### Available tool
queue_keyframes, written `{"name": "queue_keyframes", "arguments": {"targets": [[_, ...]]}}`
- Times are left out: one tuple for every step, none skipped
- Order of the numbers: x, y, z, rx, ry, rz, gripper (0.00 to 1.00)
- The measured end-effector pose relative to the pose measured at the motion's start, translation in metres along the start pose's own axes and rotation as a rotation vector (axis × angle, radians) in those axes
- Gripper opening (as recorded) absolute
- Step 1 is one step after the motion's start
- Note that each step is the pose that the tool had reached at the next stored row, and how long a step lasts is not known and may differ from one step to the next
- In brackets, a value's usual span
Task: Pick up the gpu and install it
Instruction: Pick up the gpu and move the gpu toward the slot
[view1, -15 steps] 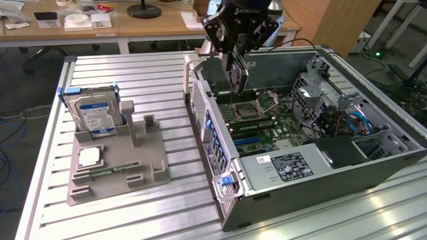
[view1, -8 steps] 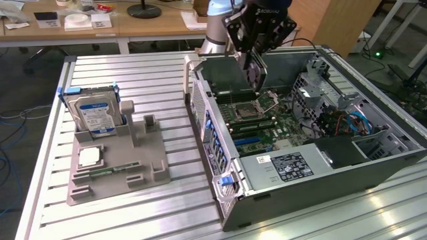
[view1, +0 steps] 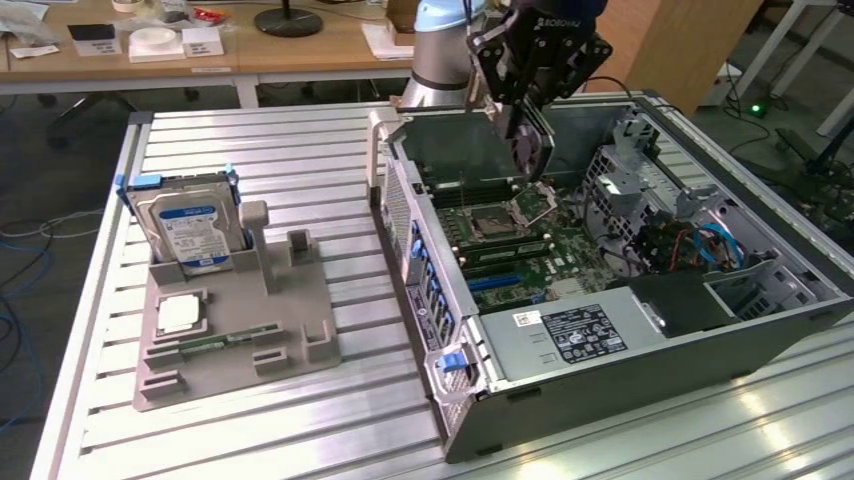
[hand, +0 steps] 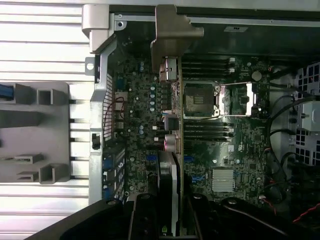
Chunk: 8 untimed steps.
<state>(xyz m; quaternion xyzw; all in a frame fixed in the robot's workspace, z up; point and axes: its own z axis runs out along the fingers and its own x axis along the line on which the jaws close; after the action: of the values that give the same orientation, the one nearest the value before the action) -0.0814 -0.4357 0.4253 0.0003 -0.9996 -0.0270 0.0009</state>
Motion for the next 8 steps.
{"name": "queue_keyframes", "arguments": {"targets": [[-0.002,0.0,0.0,0.0001,0.0,0.0,0.28],[-0.004,0.0,0.0,0.0,-0.0001,0.0,0.28],[-0.007,0.0,0.0,0.0,0.0,0.0,0.28],[-0.009,0.0,0.0001,0.0,-0.0001,0.0,0.28],[-0.012,0.0,0.0001,0.0,-0.0001,0.0,0.28],[-0.014,0.0,0.0001,0.0,-0.0001,0.0,0.28],[-0.017,0.0,0.0002,0.0,-0.0001,0.0,0.28],[-0.019,0.0,0.0002,0.0,-0.0001,0.0,0.28]]}}
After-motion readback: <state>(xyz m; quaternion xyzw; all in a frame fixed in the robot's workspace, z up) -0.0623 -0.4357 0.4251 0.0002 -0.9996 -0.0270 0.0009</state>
